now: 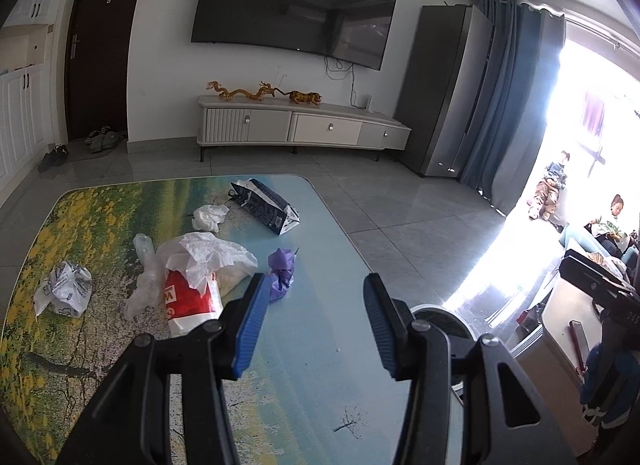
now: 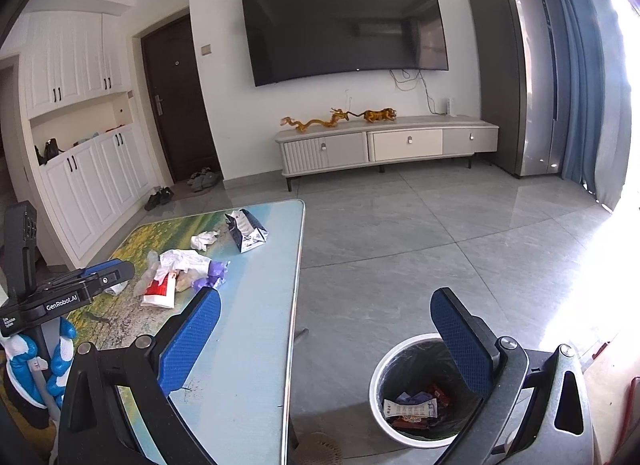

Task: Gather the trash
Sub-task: 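Move both open tools over the remaining trash on the table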

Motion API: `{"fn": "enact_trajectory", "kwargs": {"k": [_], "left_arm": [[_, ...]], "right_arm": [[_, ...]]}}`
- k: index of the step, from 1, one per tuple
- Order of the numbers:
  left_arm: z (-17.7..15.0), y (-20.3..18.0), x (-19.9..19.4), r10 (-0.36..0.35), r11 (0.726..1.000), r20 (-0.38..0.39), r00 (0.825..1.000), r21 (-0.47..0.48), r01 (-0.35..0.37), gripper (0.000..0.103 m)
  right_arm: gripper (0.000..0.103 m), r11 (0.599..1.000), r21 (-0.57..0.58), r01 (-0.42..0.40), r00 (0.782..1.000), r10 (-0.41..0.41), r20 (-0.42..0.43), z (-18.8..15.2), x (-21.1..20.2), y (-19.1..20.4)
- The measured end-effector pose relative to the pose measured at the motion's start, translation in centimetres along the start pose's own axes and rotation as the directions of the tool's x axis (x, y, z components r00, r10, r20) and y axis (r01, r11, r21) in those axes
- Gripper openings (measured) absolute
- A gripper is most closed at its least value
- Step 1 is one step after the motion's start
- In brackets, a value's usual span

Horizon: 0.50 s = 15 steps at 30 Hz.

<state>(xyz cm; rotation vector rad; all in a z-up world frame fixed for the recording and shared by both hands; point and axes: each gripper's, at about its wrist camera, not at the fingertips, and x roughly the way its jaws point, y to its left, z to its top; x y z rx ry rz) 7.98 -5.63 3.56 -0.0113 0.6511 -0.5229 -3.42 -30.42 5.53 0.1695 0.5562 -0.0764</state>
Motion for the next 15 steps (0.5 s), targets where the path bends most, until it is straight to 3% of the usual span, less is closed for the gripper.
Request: {"fn": "enact_trajectory", "kwargs": {"k": [15], "left_arm": [[-0.8,4.7,-2.0,0.082,0.996,0.02,0.996,-0.043,-0.082,0.047]], "right_arm": [[0.103,0.998,-0.008,-0.061,0.998,0.061,-0.014,0.3,1.2,1.3]]}}
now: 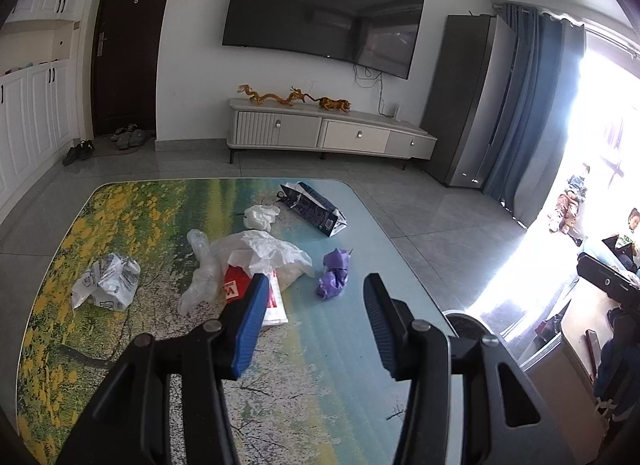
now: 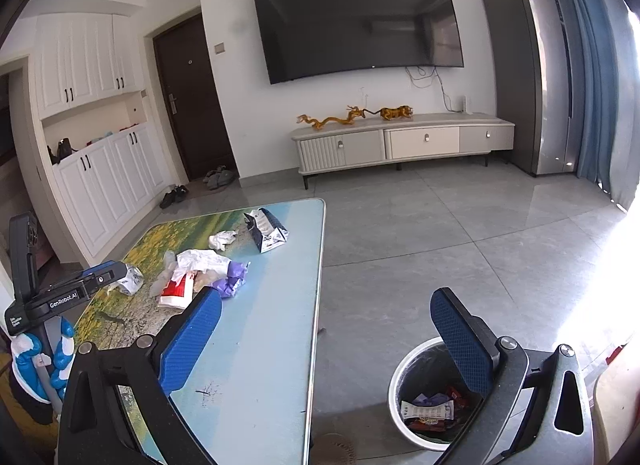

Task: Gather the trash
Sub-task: 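Move both open tools over the remaining trash on the table, then grasp the clear plastic bag with the left tool while the right tool grasps the red-white milk carton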

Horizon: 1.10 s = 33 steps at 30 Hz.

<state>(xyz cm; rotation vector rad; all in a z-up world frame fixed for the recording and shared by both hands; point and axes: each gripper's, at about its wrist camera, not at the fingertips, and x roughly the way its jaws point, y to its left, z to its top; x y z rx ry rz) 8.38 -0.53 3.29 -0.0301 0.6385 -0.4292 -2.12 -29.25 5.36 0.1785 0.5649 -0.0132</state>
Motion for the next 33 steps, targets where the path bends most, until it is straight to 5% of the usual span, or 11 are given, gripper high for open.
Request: {"fn": "enact_trajectory", "kwargs": {"k": [20,22,25,33], "left_arm": [[-2.6,6.6,-1.1,0.089,0.995,-0.034,0.995,-0.046,-0.09,0.047],[-3.2,7.3,-1.3,0.104,0.994,-0.048,0.993,-0.036,-0.106,0.061],[-3.8,7.9,-1.4,0.115,0.993,-0.071,0.991,-0.018,-0.117,0.064],[-2.4,8.2,3.3,0.118,0.993,-0.151,0.981,0.028,-0.115,0.063]], "right_arm": [[0.099,0.996,-0.025,-0.084,0.996,0.083,-0.044,0.2,3.8,2.1],[0.099,0.994,-0.027,-0.104,0.993,0.103,-0.053,0.2,4.6,2.5],[0.097,0.99,-0.031,-0.138,0.988,0.136,-0.074,0.0,6.3,3.3],[0.088,0.974,-0.039,-0.223,0.967,0.215,-0.14,-0.4,10.3,5.3]]}}
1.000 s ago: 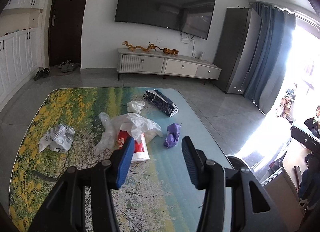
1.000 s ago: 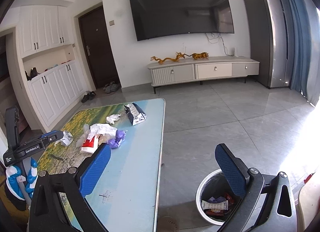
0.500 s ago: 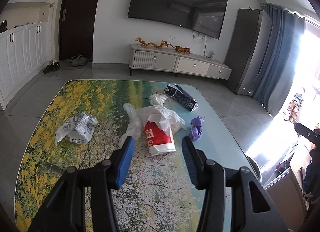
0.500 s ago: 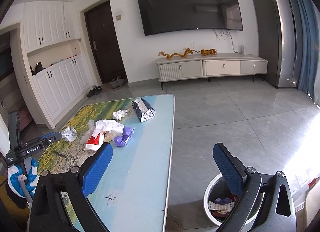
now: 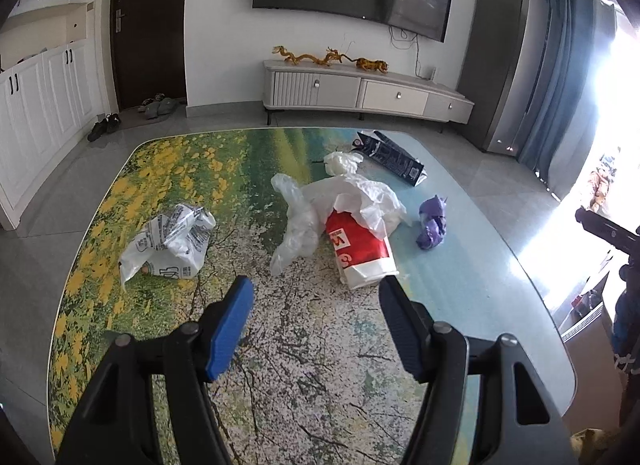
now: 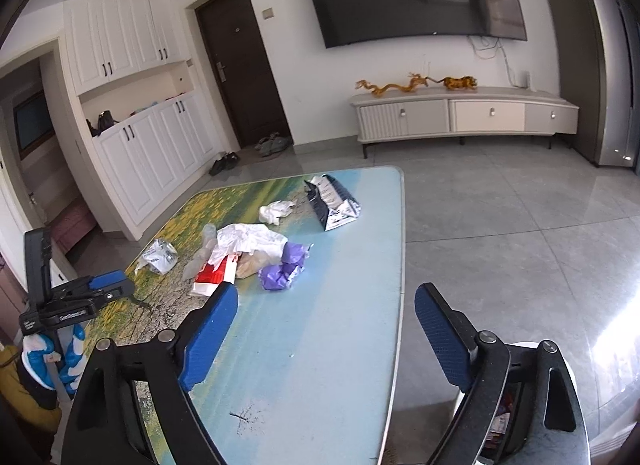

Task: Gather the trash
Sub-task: 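Grasp the clear plastic bag with the left tool while the right tool grasps the red-white milk carton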

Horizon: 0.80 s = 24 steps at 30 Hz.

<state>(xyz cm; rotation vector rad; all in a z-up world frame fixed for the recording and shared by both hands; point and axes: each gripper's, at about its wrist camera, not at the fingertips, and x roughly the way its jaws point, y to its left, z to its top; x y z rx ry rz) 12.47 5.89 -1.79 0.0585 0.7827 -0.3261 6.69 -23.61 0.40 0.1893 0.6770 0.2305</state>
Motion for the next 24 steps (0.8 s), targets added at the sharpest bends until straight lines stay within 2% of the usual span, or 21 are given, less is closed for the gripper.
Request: {"fn": "enact_trajectory", "kwargs": {"k": [8,12,16,22,24], "left_arm": [[2.9,0.6,7.8,0.049,0.998,-0.102,0.994,0.054,-0.044,0.058],[3.1,1.4,10.4,0.046,0.998,-0.141,0.989,0.056,-0.039,0.044],[2.8,2.2,11.6,0.007,0.999,-0.162,0.987,0.044,0.0,0.023],[1.7,3.0,10.8,-0.017,1.0,-0.125,0.992,0.019,0.02,0.014],[1.3,3.4,10.3,-0.027,1.0,-0.112,0.993,-0.006,0.026,0.014]], "right_arm": [[0.075,0.989,-0.035,-0.143,0.984,0.138,-0.108,0.2,5.4,2.5],[0.072,0.977,-0.043,-0.207,0.966,0.198,-0.164,0.6,8.5,4.2],[0.071,0.967,-0.064,-0.246,0.949,0.227,-0.217,0.9,12.2,6.3],[0.07,0.956,-0.022,-0.291,0.917,0.273,-0.292,0.8,17.5,8.4],[0.07,0.953,-0.009,-0.302,0.906,0.284,-0.315,0.7,19.1,9.2]]}}
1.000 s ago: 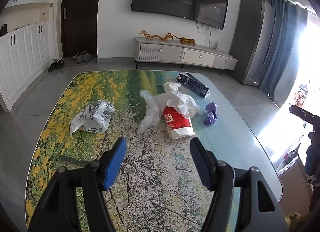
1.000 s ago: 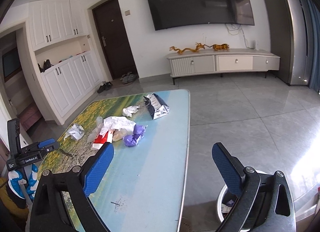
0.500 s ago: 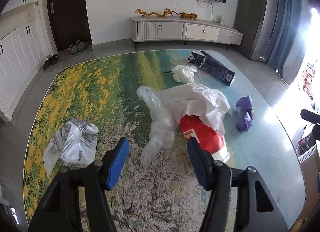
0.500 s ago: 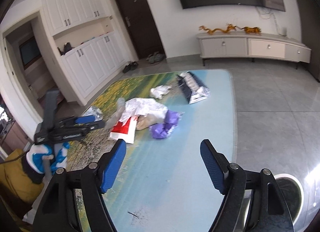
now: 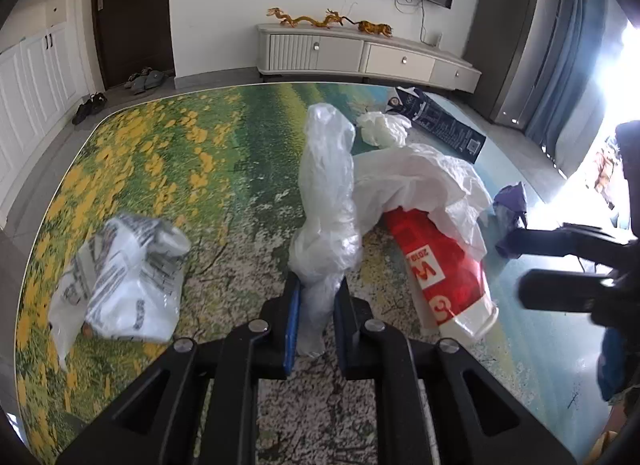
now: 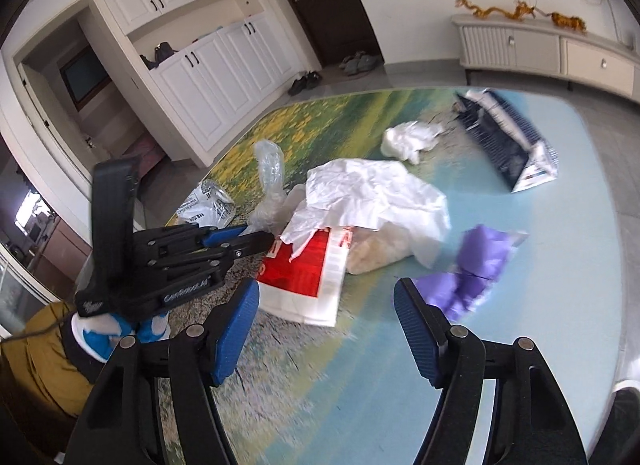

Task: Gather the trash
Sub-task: 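Grasp the clear plastic bag with the left tool while the right tool grasps the red-white milk carton, then lift the plastic bag and milk carton and carry both over the bin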

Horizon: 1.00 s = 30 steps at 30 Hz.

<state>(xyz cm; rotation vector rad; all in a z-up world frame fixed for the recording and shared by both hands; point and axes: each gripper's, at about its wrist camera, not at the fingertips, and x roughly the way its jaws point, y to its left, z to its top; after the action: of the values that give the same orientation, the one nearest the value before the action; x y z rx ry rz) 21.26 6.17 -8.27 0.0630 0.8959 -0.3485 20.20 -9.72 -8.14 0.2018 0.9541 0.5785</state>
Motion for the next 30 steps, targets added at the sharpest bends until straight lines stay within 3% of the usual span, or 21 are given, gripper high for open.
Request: {"fn": "enact_trajectory", "kwargs": {"k": [7,9,10,12,14,17,23,30], "left_arm": [[-1.0,1.1,-1.5,-0.038,0.997,0.037,0.999,-0.068,0.041,0.014],[-1.2,1.3,-1.8,-0.047,0.996,0.045,0.998,-0.079,0.051,0.014],[-1.4,1.4,-2.0,-0.048,0.995,0.05,0.998,-0.083,0.052,0.014],[-1.7,1.6,-2.4,-0.045,0.994,0.06,0.997,-0.092,0.051,0.014],[-2.0,1.9,-2.9,-0.048,0.993,0.067,0.997,-0.104,0.055,0.014],[-2.7,2.1,-3.9,-0.05,0.991,0.076,0.996,-0.118,0.059,0.014],[-4.3,2.3,-6.3,-0.052,0.989,0.095,0.994,-0.136,0.065,0.014],[-6.0,2.1,-9.3,-0.051,0.987,0.122,0.991,-0.147,0.069,0.014]], "right_arm": [[0.069,1.0,0.02,0.015,0.999,-0.014,-0.047,0.8,3.8,0.5],[0.061,1.0,0.022,0.007,0.999,-0.006,-0.047,0.9,4.1,0.7],[0.05,1.0,0.025,-0.007,0.998,0.009,-0.055,0.8,4.3,0.9],[0.045,1.0,0.017,-0.004,0.998,0.005,-0.059,1.0,4.7,1.3],[0.032,1.0,0.016,-0.025,0.998,0.026,-0.056,1.0,4.7,1.7],[0.022,0.999,-0.016,-0.032,0.997,0.031,-0.068,0.9,4.1,2.6],[0.02,0.996,-0.069,-0.05,0.99,0.041,-0.135,-0.7,3.2,4.9],[0.02,0.983,-0.18,0.024,0.978,-0.06,-0.2,-2.1,0.6,6.8]]}}
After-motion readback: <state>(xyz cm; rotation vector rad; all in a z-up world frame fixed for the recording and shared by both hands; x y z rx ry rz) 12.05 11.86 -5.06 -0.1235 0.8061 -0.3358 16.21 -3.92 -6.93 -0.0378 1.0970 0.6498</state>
